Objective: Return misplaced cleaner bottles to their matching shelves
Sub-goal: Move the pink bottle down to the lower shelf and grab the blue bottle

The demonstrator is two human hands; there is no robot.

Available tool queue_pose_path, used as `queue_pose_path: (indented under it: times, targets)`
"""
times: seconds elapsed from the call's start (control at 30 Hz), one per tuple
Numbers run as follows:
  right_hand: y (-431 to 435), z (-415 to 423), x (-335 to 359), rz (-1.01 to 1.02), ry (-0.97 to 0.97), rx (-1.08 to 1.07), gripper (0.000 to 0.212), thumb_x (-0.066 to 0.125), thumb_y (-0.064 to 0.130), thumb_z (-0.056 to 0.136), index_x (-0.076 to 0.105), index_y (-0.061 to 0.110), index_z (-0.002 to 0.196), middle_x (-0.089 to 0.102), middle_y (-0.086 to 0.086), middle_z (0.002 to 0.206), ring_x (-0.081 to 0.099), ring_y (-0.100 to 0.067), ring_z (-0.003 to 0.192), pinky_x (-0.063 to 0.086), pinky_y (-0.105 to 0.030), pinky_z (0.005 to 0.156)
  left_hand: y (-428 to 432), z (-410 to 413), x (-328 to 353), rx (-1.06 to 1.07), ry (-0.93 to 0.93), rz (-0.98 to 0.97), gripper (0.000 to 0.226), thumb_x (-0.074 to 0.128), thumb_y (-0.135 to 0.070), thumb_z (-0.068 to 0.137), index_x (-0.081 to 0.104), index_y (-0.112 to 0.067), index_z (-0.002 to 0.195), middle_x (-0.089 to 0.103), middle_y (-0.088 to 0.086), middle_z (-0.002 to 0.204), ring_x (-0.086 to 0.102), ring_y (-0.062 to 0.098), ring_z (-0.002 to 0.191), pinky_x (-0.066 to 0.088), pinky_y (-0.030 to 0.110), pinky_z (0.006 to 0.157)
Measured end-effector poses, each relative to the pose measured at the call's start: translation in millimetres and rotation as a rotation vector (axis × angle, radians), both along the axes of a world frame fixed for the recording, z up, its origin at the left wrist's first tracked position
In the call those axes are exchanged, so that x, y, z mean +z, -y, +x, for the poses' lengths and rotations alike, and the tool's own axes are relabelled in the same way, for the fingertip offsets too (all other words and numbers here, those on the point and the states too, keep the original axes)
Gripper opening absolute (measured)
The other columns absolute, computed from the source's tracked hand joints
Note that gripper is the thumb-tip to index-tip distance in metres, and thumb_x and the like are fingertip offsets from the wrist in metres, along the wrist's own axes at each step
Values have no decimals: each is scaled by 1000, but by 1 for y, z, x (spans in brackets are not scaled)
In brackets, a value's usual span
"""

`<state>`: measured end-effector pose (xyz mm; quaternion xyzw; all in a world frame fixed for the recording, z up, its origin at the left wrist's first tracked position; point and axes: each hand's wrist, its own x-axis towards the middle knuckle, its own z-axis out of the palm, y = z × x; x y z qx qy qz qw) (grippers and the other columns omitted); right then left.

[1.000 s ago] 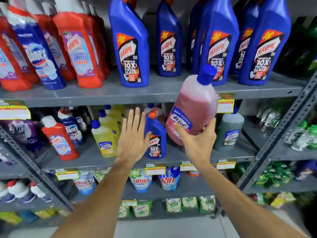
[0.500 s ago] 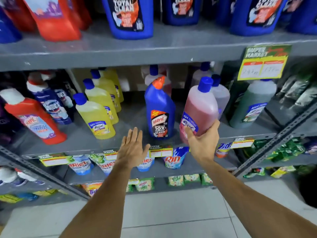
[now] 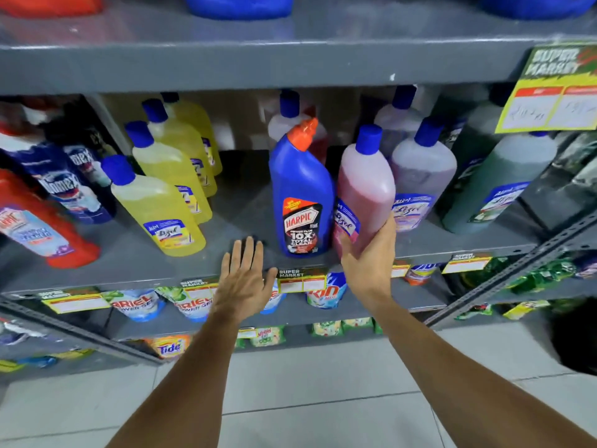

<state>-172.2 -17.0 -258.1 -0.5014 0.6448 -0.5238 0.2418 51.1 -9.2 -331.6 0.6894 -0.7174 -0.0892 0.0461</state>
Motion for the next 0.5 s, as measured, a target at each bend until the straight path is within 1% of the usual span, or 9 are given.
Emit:
queue_pose_path:
  times: [0.07,0.13,0.2,0.27,0.4,0.47,0.5]
  targets:
    - [-1,-2,-4,26,16,12,68,75,7,85,40,16,144,52,7,126,50,-3,111,38,-15,96,-1,-1,1,-1,-2,-1,70,27,-50,100,12,-11,156,8,11,166,5,32,152,5,49,122]
    - [4,-2,-5,53,41,24,68,73,3,86,39,17,143,54,8,127,53,-6,112,42,-18,97,-1,-1,3,1,-17,3,70,25,-50,101,9,-12,157,5,10,166,1,31,153,2,48,122]
    - [12,1,-4,71,50,36,67,72,1,87,38,18,142,58,4,129,56,-12,115,45,-23,99,-1,-1,3,4,-37,17,69,23,-50,101,6,-12,157,1,8,167,-2,29,153,0,47,122]
    - [21,4,-3,78,42,37,67,71,2,88,37,17,144,59,-2,134,57,-18,119,44,-25,100,-1,-1,3,2,-41,28,70,21,-51,101,3,-13,157,-1,8,167,-5,29,153,-1,46,122]
    - [35,8,-3,81,20,32,71,71,2,88,35,13,148,56,-6,139,54,-20,125,39,-20,101,-1,1,2,-11,-36,38,70,20,-52,101,3,-13,157,-2,8,167,-5,29,153,0,48,122]
    - [39,8,-2,98,31,39,70,71,2,89,35,14,148,57,-5,139,54,-20,126,41,-22,102,1,2,0,-14,-33,45,71,21,-52,101,3,-13,157,-2,8,167,-5,30,153,0,48,122]
    - [39,7,-2,102,34,40,70,71,1,89,36,15,147,57,-5,139,55,-20,126,43,-25,104,1,3,-1,-16,-28,48,71,21,-52,101,3,-13,157,-2,8,167,-5,30,153,0,48,122]
